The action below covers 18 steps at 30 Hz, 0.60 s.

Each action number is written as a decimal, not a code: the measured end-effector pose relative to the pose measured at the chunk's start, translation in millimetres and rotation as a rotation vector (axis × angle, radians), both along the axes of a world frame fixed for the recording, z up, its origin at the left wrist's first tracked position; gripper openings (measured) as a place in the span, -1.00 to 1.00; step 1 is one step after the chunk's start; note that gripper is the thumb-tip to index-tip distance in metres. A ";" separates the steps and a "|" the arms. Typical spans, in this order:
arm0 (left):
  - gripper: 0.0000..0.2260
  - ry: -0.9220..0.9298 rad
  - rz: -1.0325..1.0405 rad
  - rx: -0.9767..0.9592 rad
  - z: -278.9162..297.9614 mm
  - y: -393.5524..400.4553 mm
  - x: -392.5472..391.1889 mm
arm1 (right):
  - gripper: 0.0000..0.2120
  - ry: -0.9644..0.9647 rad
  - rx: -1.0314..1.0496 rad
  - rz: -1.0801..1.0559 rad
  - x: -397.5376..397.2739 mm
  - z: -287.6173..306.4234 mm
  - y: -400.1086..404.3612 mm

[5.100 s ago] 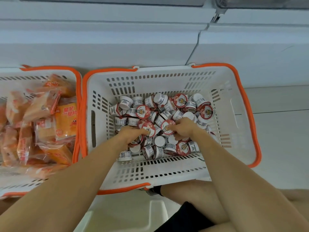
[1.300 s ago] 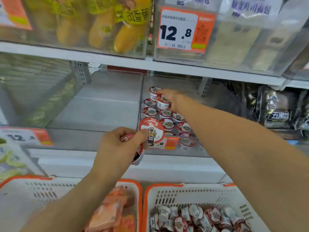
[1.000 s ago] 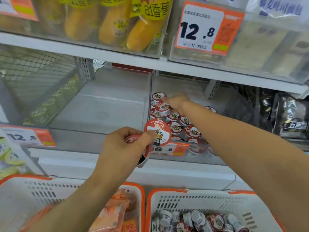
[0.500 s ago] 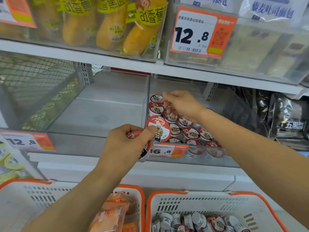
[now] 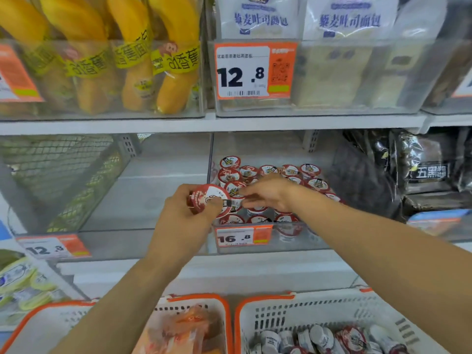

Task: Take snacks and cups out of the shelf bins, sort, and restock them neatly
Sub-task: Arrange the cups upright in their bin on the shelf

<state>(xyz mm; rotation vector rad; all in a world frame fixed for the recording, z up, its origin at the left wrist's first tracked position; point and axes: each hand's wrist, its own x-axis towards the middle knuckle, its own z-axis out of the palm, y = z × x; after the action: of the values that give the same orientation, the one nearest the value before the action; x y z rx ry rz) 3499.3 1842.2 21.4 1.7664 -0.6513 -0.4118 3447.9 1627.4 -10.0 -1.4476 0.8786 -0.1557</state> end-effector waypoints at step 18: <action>-0.25 -0.550 -0.122 0.201 -26.9 0.5 17.7 | -0.68 -0.088 -0.087 0.162 -43.4 36.2 35.0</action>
<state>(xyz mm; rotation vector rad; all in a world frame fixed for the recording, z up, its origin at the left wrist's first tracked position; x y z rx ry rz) 3517.0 1842.7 -5.5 2.0552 -1.1409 -0.0650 3404.5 1662.5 26.2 -1.5748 0.6873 -0.1365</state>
